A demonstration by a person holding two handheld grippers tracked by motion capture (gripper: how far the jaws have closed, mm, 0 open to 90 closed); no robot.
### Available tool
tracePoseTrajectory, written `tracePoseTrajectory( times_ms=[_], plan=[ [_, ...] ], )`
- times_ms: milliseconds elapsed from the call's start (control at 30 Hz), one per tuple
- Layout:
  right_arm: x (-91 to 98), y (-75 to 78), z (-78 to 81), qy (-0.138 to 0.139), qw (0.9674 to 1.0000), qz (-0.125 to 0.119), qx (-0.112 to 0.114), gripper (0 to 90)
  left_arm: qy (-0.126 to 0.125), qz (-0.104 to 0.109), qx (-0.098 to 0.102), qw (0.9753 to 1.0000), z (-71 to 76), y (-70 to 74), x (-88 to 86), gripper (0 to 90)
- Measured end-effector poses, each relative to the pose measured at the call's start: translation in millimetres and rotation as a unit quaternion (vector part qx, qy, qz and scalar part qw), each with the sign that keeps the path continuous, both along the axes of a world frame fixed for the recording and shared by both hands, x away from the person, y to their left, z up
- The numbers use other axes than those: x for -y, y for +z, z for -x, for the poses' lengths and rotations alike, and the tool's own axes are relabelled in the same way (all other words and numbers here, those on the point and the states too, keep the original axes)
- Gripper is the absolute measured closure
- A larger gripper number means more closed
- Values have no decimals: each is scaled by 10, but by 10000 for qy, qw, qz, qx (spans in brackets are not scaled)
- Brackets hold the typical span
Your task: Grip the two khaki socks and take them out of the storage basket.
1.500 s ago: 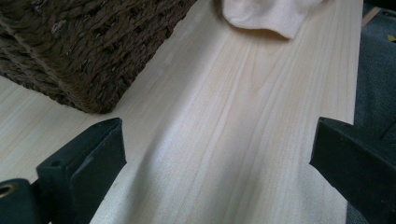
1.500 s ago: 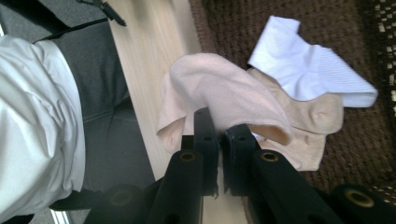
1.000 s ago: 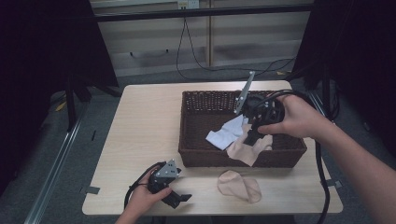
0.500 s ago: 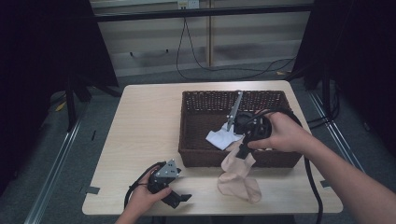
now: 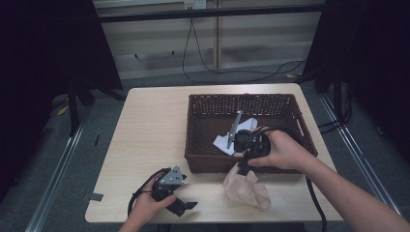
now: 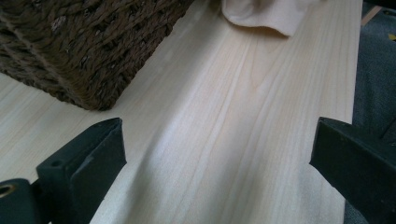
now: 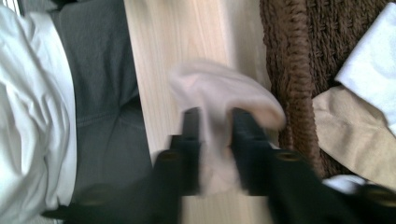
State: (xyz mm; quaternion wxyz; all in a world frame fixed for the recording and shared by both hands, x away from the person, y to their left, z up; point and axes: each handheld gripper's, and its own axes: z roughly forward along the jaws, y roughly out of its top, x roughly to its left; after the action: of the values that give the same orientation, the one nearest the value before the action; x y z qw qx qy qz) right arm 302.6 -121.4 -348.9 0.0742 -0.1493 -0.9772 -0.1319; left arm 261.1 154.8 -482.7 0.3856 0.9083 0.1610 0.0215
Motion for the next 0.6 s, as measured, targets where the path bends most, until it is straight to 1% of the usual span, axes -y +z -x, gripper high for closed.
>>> tracePoseTrajectory(
  times_ms=[33, 67, 100, 133, 167, 233, 267, 300, 367, 400, 467, 533, 600],
  plan=[
    [-1, -14, 1, -35, 10000, -38, -6, 665, -7, -25, 11, 10000, -1, 4, -12, 27],
    [-1, -22, 15, -81, 9999, -50, -35, 602, 47, 36, -2, 10000, 4, -1, -13, 27],
    [1, -29, 16, -93, 9999, -53, 12, 537, 59, 40, -6, 10000, 3, 0, -16, 27],
    [9, -31, 17, -122, 9999, -34, 66, 502, 47, 6, 5, 10000, -2, 4, -19, 27],
    [16, -35, 21, -111, 9999, -25, 90, 496, 58, 34, 2, 10000, -3, 3, -14, 27],
    [55, -37, 43, -151, 9998, -95, 101, 406, 52, 19, 20, 10000, -5, 3, -6, 27],
    [68, -37, 57, -216, 9997, -75, 128, 382, 40, 4, -7, 10000, -4, 3, -3, 27],
    [84, -42, 63, -174, 9997, -108, 130, 364, 33, 15, -9, 10000, -4, -3, 1, 27],
    [114, -51, 90, -180, 9997, -163, 90, 322, 20, -5, -14, 10000, -4, -4, 3, 27],
    [148, -58, 105, -198, 9994, -196, 184, 290, 27, 2, -5, 10000, -5, -1, 1, 27],
    [194, -75, 131, -274, 9991, -221, 239, 269, 42, 27, -15, 10000, -4, -1, -2, 27],
    [246, -111, 154, -333, 9987, -259, 281, 228, 47, 20, -10, 10000, -4, 1, -3, 27],
    [271, -130, 163, -345, 9986, -275, 307, 222, 39, 8, -8, 10000, -4, 1, -3, 27]
  ],
)
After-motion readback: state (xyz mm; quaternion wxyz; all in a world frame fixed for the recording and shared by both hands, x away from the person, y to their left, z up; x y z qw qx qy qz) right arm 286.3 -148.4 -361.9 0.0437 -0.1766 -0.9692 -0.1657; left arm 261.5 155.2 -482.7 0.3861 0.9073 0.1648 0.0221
